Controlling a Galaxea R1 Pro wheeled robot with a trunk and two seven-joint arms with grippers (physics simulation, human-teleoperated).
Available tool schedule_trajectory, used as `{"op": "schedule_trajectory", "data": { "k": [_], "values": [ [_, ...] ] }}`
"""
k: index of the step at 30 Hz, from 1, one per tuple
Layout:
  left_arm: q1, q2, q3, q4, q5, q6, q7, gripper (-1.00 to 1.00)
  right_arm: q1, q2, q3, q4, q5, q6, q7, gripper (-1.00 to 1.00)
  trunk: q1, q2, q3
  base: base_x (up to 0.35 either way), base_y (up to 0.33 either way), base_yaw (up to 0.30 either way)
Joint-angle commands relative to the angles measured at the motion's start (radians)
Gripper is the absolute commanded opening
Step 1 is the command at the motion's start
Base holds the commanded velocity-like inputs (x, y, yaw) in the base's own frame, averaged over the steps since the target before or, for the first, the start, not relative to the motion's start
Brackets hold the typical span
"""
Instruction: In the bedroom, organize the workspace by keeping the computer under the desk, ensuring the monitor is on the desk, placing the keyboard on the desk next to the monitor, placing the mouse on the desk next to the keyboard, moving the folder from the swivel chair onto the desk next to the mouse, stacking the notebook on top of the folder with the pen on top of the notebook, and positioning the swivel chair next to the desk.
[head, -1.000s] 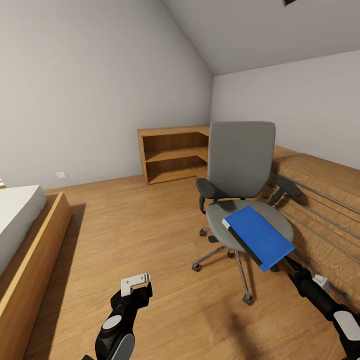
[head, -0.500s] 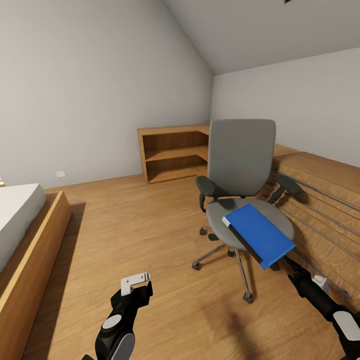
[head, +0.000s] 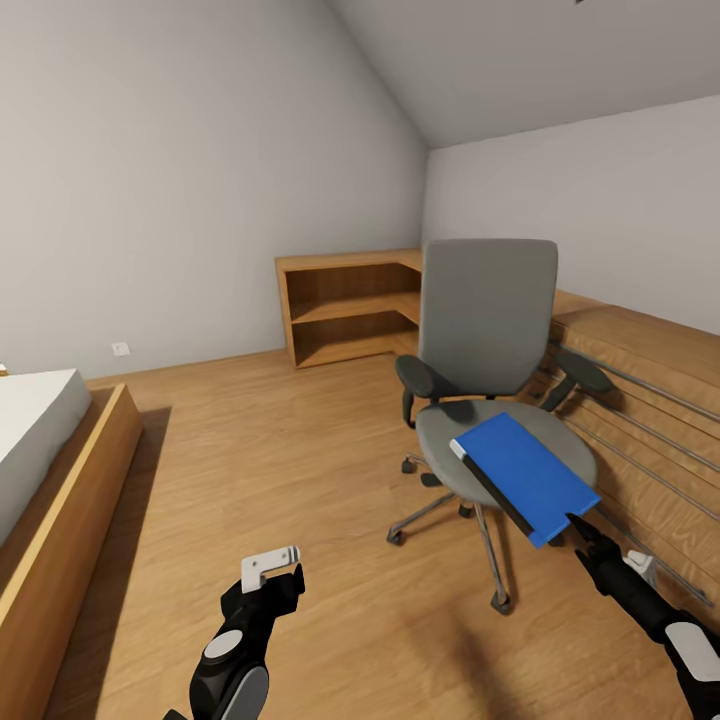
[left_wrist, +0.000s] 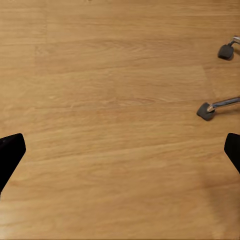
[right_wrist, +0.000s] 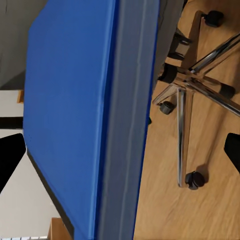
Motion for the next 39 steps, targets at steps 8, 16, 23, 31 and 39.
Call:
{"op": "schedule_trajectory", "data": {
  "k": [8,16,23,31,39],
  "values": [
    [-0.001,0.0,0.0,0.0,0.008,0.004,0.008,1.0,-0.001,0.0,-0.003,0.001,-0.005,0.008,-0.001,1.0,0.0,0.0,-0.001,0.046,0.019,0.0],
    [-0.001,0.0,0.0,0.0,0.008,0.002,0.008,1.0,-0.001,0.0,-0.003,0.002,-0.005,0.008,-0.007,1.0,0.0,0.0,-0.001,0.082,0.044,0.0],
    [-0.001,0.0,0.0,0.0,0.008,0.002,0.008,1.0,-0.001,0.001,-0.003,0.002,-0.005,0.008,-0.008,1.0,0.0,0.0,-0.001,0.025,0.014,0.0],
    [-0.001,0.0,0.0,0.0,0.008,0.002,0.008,1.0,-0.001,0.003,-0.001,0.002,-0.005,0.008,-0.008,1.0,0.0,0.0,-0.001,0.004,0.002,0.0],
    [-0.001,0.0,0.0,0.0,0.008,0.002,0.008,1.0,-0.001,0.007,-0.001,0.002,-0.003,0.008,-0.007,1.0,0.0,0.0,-0.001,0.0,0.0,0.0]
  ]
}}
